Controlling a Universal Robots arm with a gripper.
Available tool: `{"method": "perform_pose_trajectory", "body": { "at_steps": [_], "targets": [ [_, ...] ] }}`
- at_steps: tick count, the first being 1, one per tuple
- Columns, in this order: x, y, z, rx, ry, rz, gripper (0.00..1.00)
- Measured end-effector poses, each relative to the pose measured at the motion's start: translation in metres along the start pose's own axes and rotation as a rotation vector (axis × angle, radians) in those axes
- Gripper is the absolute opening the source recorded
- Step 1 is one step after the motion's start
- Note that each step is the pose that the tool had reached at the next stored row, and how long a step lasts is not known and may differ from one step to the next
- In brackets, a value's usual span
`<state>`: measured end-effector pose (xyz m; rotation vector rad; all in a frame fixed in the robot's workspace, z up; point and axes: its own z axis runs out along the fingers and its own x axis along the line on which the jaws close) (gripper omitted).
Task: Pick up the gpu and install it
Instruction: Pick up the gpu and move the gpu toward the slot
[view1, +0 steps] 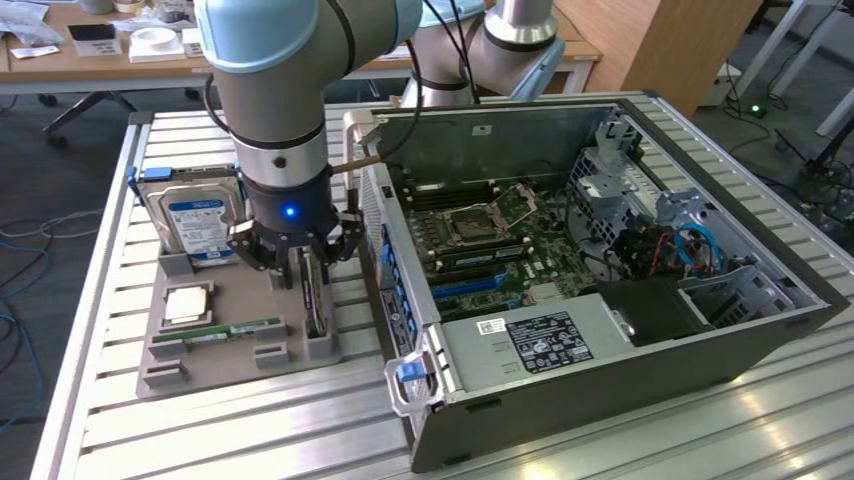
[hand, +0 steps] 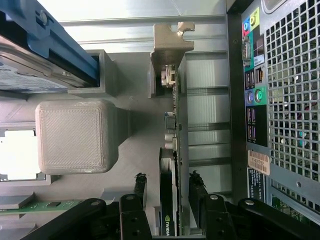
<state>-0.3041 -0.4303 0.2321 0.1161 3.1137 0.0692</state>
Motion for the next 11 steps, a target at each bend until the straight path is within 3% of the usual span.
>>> {"method": "perform_pose_trajectory", "body": {
  "at_steps": [3,4,11],
  "targets": [
    [0.0,0.0,0.0,0.0,0.0,0.0,0.46],
    [0.0,0.0,0.0,-0.0001,0.0,0.0,0.39],
    [0.0,0.0,0.0,0.0,0.0,0.0,0.39]
  ]
}}
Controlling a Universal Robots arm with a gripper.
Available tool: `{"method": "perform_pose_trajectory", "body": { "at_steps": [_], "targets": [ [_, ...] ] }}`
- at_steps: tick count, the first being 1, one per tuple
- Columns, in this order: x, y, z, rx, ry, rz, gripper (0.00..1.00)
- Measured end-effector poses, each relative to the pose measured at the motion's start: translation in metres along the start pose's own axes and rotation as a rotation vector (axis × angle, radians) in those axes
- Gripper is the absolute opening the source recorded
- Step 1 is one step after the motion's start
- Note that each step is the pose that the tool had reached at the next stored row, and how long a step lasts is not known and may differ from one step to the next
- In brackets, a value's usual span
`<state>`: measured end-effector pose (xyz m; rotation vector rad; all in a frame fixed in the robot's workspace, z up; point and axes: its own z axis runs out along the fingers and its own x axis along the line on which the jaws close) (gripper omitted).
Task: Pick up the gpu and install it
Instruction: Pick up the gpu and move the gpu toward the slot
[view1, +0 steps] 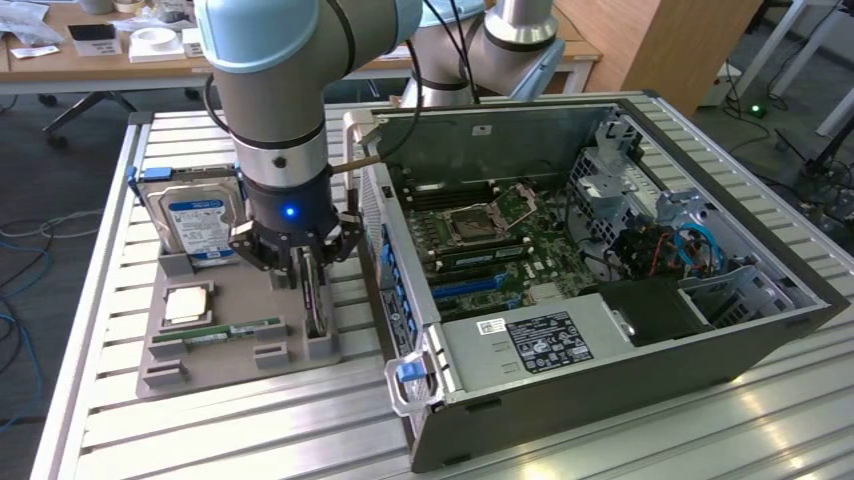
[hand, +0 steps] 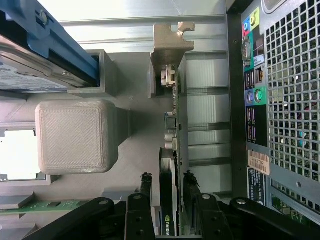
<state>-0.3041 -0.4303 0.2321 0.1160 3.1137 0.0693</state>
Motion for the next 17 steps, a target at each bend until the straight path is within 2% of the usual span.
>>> {"method": "perform_pose_trajectory", "body": {
  "at_steps": [17],
  "targets": [
    [-0.0016,-0.0005,0.0001,-0.0001,0.0,0.0,0.39]
  ]
}}
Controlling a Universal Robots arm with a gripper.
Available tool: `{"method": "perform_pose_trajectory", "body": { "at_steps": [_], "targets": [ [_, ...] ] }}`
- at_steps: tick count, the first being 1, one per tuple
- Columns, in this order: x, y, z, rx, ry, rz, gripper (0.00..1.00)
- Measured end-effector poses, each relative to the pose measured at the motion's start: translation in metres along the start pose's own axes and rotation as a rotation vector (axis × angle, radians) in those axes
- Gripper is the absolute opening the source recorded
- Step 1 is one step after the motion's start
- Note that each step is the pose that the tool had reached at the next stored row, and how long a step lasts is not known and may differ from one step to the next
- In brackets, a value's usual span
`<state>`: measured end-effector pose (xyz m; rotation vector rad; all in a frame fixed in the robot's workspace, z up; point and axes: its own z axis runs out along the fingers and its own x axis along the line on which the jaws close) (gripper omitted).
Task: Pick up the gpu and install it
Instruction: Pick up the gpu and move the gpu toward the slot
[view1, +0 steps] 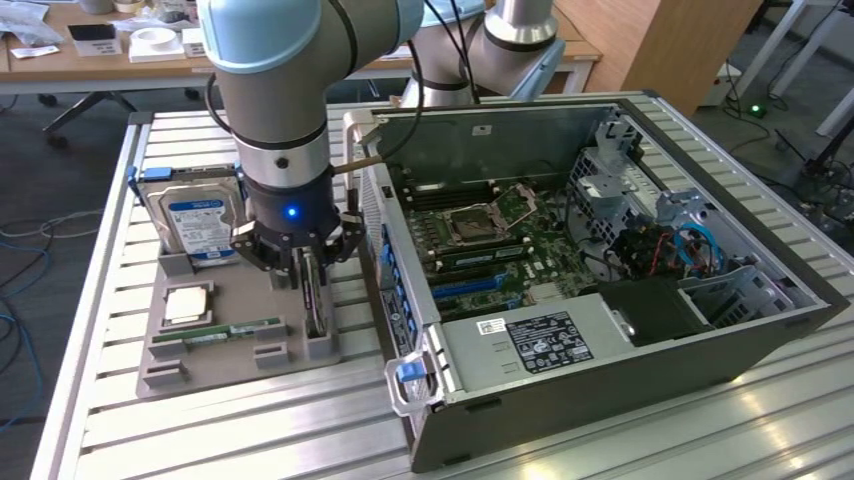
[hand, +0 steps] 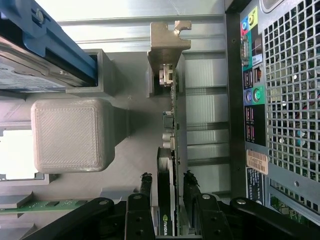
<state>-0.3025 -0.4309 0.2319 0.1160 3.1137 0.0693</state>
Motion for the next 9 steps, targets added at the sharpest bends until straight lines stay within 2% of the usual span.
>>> {"method": "perform_pose_trajectory", "body": {
  "at_steps": [6,8,9],
  "targets": [
    [0.0,0.0,0.0,0.0,0.0,0.0,0.38],
    [0.0,0.0,0.0,0.0001,0.0001,0.0,0.26],
    [0.0,0.0,0.0,0.0001,0.0001,0.0,0.26]
  ]
}}
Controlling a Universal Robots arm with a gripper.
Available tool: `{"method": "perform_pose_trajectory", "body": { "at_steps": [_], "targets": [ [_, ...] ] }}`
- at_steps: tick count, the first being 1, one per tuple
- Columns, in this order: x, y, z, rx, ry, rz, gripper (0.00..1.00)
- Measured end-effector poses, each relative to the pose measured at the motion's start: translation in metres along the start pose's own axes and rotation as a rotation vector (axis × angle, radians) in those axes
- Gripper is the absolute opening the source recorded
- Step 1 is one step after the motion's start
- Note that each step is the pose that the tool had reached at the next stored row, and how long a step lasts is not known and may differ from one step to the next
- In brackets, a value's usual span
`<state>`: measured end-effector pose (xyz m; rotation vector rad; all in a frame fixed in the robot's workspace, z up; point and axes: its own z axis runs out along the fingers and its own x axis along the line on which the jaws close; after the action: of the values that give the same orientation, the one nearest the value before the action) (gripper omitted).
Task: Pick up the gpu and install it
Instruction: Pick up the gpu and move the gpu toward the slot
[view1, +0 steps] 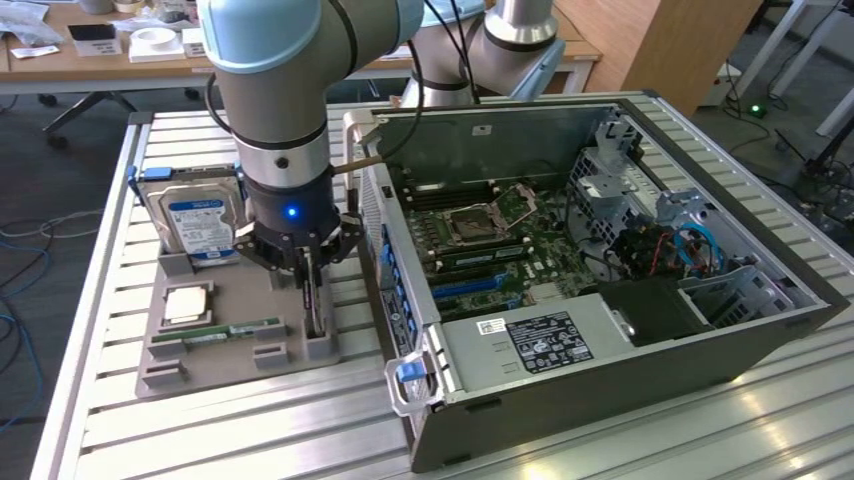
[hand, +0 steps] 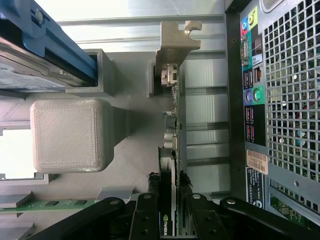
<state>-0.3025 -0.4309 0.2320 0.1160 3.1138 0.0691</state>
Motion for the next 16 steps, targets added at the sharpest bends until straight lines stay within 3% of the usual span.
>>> {"method": "perform_pose_trajectory", "body": {
  "at_steps": [10,16],
  "targets": [
    [0.0,0.0,0.0001,0.0001,0.0002,-0.001,0.26],
    [0.0,0.0,0.0004,-0.002,0.0023,-0.051,0.26]
  ]
}}
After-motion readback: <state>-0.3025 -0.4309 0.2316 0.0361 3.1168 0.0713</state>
